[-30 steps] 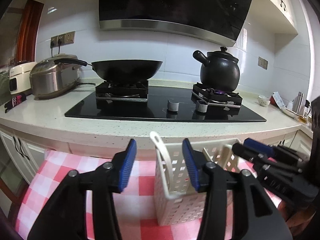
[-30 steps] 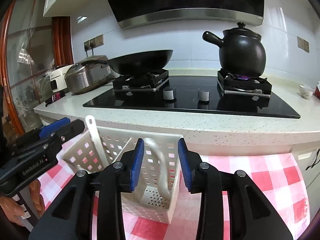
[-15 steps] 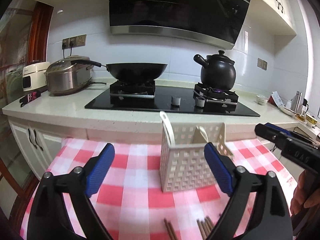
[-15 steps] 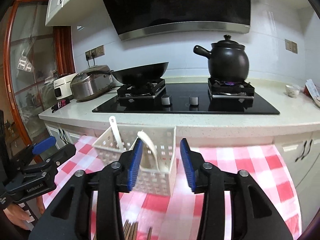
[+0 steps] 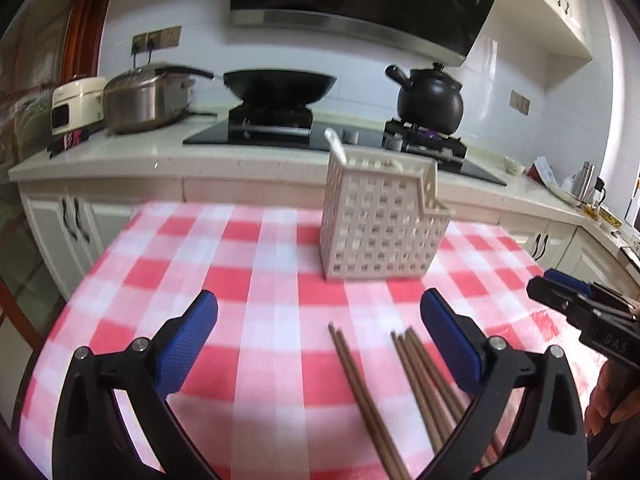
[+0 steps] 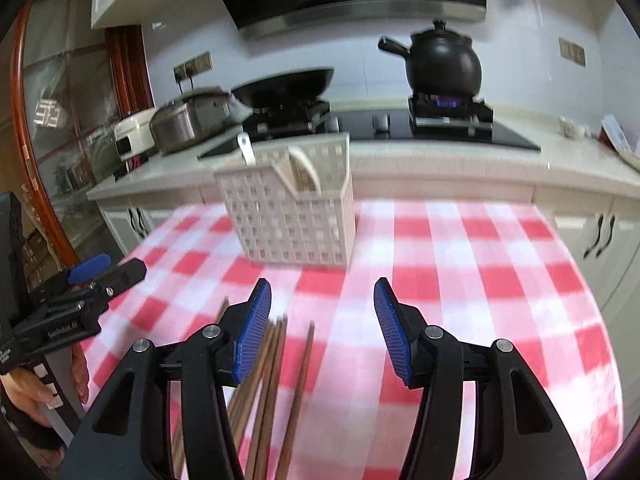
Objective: Organize utensils
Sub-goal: 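Move both tools back down to the wooden chopsticks, then grasp a wooden chopstick with the right tool while the left tool grasps another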
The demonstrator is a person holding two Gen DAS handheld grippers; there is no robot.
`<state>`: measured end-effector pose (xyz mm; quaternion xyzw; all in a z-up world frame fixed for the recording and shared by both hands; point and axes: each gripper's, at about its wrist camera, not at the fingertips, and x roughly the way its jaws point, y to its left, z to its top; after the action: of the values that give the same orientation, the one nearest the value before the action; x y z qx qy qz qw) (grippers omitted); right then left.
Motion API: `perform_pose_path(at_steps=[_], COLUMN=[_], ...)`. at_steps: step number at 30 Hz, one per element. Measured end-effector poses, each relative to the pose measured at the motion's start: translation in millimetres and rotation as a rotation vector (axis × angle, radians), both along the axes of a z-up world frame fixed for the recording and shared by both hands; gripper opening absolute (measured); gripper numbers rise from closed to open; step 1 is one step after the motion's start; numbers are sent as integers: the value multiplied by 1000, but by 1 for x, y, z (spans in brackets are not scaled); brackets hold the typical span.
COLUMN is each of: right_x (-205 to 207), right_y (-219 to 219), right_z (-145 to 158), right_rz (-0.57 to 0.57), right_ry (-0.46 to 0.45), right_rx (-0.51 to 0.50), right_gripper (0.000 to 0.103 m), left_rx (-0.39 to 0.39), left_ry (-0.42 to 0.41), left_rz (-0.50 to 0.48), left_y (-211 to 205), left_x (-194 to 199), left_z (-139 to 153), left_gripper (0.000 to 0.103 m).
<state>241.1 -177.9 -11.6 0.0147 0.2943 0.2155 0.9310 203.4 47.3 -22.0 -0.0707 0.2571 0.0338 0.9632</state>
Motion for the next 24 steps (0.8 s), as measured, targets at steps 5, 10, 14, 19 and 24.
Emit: perform_pose_path(at_steps=[5,10,14,19,24], right_x=[-8,-7,-5,1,6], right_y=[5,17,24,36,49], right_z=[-31,-58,-69,-77,-80], right_rz=[6,18,22,34,55], right_ry=[67,136,168,205,216], right_rx=[-44,-98,-132,-177,-217], right_gripper=[52,51,38,26,15], left_rx=[24,-21,-28,-36,-37], left_ry=[98,144,156,171,191], left_rz=[7,31,48,56,38], left_y=[-4,5,12,16,15], left_x=[-7,-12,-14,-12,-10], left_z=[-23,-41,-49,-54,-59], left_gripper=[98,98,98,98,97])
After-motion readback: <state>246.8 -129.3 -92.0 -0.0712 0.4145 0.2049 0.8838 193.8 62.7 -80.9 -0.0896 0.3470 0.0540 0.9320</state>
